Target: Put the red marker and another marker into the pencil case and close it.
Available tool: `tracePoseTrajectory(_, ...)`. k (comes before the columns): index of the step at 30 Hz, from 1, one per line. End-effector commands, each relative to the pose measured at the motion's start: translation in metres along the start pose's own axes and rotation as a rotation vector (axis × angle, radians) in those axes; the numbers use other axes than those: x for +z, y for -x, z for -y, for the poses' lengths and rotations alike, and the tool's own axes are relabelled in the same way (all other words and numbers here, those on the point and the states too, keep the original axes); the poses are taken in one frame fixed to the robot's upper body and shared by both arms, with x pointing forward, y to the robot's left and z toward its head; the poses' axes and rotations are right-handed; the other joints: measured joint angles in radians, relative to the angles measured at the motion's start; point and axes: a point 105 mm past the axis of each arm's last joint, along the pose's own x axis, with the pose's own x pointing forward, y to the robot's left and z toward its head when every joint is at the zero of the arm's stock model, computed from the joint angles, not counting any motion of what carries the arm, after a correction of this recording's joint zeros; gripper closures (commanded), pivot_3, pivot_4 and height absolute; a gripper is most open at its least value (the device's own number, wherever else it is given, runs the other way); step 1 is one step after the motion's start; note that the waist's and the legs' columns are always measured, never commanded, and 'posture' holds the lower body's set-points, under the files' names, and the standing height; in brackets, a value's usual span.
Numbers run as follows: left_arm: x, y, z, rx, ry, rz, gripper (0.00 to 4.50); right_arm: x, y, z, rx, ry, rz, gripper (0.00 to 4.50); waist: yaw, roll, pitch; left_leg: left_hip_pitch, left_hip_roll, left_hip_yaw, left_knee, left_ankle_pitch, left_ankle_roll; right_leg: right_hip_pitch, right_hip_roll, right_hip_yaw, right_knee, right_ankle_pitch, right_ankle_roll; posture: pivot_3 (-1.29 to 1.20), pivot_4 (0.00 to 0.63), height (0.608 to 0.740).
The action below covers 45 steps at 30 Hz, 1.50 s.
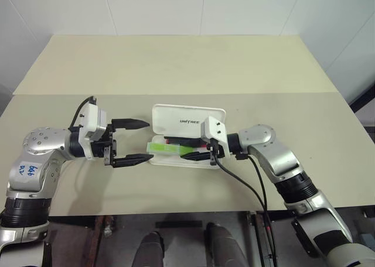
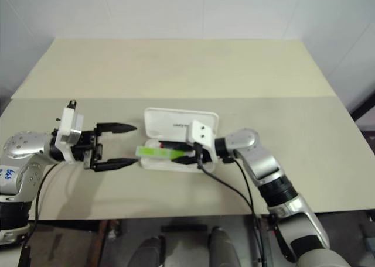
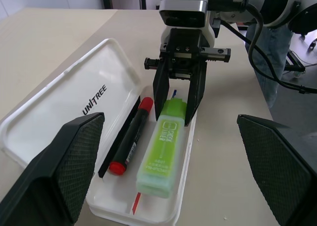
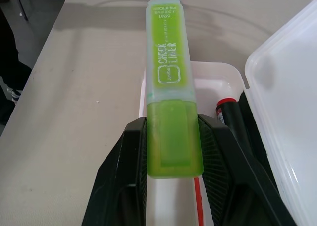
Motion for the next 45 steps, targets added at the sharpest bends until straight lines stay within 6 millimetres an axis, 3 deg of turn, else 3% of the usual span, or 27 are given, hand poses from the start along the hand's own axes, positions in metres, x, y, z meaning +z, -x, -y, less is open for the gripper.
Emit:
tracePoseTrajectory(1, 0.007, -0.001, -0.002, 0.000, -0.037, 0.019, 0.00, 0.007, 0.004, 0.004, -0.013, 0.032, 0.011, 3.41, 0.000, 0.000, 0.000, 0.000, 0.000, 0.000, 0.000, 0.000, 0.000, 0.000, 0.000, 0.000, 0.000, 0.000, 0.000, 0.00, 0.150, 0.740)
tracePoseTrajectory(4, 0.007, -0.001, -0.002, 0.000, -0.036, 0.019, 0.00, -0.007, 0.002, 0.004, -0.013, 0.006, -0.025, 3.41, 0.000, 0.000, 0.000, 0.000, 0.000, 0.000, 0.000, 0.000, 0.000, 0.000, 0.000, 0.000, 0.000, 0.000, 0.000, 0.00, 0.150, 0.740)
tracePoseTrajectory(14, 0.007, -0.001, -0.002, 0.004, -0.036, 0.018, 0.00, -0.024, -0.002, 0.006, -0.013, -0.023, -0.069, 3.41, -0.001, 0.000, 0.000, 0.000, 0.000, 0.000, 0.000, 0.000, 0.000, 0.000, 0.000, 0.000, 0.000, 0.000, 0.000, 0.00, 0.150, 0.740)
tracePoseTrajectory(35, 0.007, -0.002, -0.002, 0.005, -0.036, 0.022, 0.00, -0.029, -0.009, -0.006, 0.041, -0.063, -0.109, 3.41, -0.001, 0.000, 0.000, 0.000, 0.000, 0.000, 0.000, 0.000, 0.000, 0.000, 0.000, 0.000, 0.000, 0.000, 0.000, 0.00, 0.150, 0.740)
tracePoseTrajectory(36, 0.007, -0.002, -0.002, 0.005, -0.036, 0.022, 0.00, -0.029, -0.009, -0.006, 0.037, -0.061, -0.110, 2.68, -0.001, 0.000, 0.000, 0.000, 0.000, 0.000, 0.000, 0.000, 0.000, 0.000, 0.000, 0.000, 0.000, 0.000, 0.000, 0.00, 0.150, 0.740)
tracePoseTrajectory(43, 0.007, -0.003, -0.003, 0.005, -0.036, 0.023, 0.00, -0.019, -0.011, 0.003, -0.001, 0.001, -0.091, 0.17, -0.001, 0.000, 0.000, 0.000, 0.000, 0.000, 0.000, 0.000, 0.000, 0.000, 0.000, 0.000, 0.000, 0.000, 0.000, 0.00, 0.150, 0.740)
tracePoseTrajectory(45, 0.007, -0.003, -0.003, 0.004, -0.037, 0.022, 0.00, -0.016, -0.011, 0.004, -0.003, 0.008, -0.082, 0.04, -0.001, 0.000, 0.000, 0.000, 0.000, 0.000, 0.000, 0.000, 0.000, 0.000, 0.000, 0.000, 0.000, 0.000, 0.000, 0.00, 0.150, 0.740)
